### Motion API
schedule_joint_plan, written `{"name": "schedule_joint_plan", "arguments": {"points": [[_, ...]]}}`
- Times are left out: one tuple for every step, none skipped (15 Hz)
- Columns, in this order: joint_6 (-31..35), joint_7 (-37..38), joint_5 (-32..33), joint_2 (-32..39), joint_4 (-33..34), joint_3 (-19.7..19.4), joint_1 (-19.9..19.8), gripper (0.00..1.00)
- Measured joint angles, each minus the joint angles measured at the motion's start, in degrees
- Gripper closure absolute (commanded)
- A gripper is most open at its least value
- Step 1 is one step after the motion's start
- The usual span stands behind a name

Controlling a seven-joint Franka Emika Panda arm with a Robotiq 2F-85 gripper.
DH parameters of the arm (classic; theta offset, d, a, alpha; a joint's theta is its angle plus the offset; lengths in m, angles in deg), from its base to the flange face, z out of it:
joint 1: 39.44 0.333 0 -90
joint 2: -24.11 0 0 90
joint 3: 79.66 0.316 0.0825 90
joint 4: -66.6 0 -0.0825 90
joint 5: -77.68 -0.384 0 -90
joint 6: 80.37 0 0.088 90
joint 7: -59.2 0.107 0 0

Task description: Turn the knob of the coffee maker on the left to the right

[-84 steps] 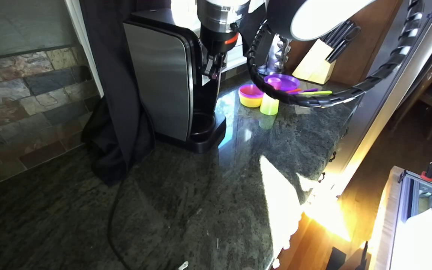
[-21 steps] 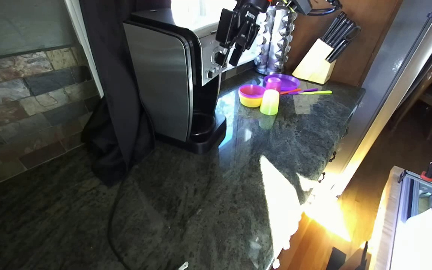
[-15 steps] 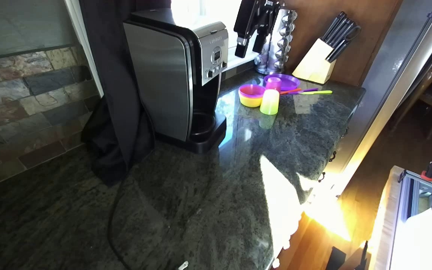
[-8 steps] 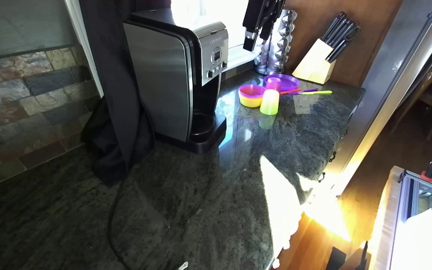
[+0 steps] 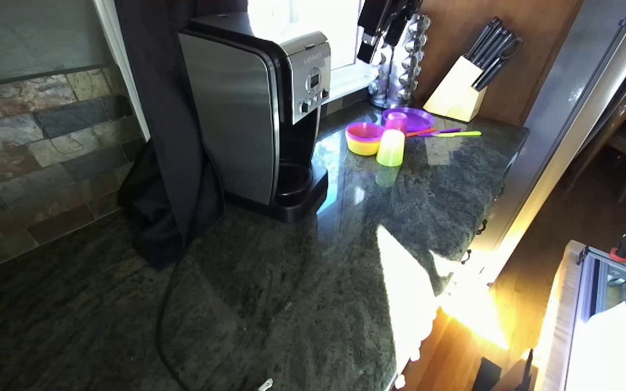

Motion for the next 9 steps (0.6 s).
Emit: {"name": "schedule_joint_plan", "arguments": {"points": [[0.41, 0.55, 0.00, -0.39, -0.42, 0.00, 0.00, 0.00], [0.90, 1.04, 0.00, -0.71, -0.77, 0.00, -0.01, 0.00], [1.33, 1.36, -0.02, -1.02, -1.12, 0.00, -0.02, 0.00], [1.80, 1.67, -0.03, -1.31, -1.52, 0.00, -0.02, 0.00], [2.11, 2.00, -0.03, -1.53, -1.84, 0.00, -0.02, 0.00], [2.16, 2.21, -0.03, -1.70, -2.03, 0.00, -0.02, 0.00], [2.16, 2.29, -0.03, -1.80, -2.08, 0.00, -0.02, 0.00], [2.16, 2.33, -0.04, -1.85, -2.09, 0.00, -0.03, 0.00], [2.16, 2.36, -0.04, -1.88, -2.10, 0.00, -0.03, 0.00]]}}
